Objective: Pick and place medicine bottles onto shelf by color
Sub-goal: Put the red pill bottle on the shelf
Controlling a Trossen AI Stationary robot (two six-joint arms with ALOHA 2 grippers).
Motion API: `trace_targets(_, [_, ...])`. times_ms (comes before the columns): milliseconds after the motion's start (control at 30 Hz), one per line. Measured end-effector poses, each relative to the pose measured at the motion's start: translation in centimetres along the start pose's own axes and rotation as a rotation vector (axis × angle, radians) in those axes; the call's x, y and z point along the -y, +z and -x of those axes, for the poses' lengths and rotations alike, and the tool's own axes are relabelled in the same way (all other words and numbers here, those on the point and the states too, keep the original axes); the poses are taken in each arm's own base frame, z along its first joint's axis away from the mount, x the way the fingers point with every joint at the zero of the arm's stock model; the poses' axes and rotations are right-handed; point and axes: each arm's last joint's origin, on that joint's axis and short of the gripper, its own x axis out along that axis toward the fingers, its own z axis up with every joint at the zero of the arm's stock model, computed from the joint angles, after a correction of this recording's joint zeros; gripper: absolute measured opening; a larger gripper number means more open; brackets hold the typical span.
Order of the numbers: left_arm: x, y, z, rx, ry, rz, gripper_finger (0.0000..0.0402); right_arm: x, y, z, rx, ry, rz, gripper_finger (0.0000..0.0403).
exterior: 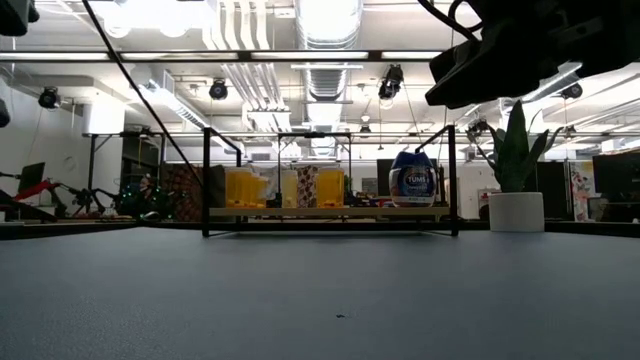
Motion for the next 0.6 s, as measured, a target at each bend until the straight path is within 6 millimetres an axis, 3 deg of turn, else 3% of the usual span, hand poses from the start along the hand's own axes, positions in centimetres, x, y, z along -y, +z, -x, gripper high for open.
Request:
trace_targets(233, [0.14,0.17,0.00,0.046,-0.003,-0.059,0.0208,0.01,0.08,0.00,0.008,-0.001,0.001,0.0009])
trace_targets(600, [0.25,0.21,-0.03,0.056,-0.014,-0.082,0.0087,0.01,0.06,0.00,0.007,-0.001,0.002,0.0009])
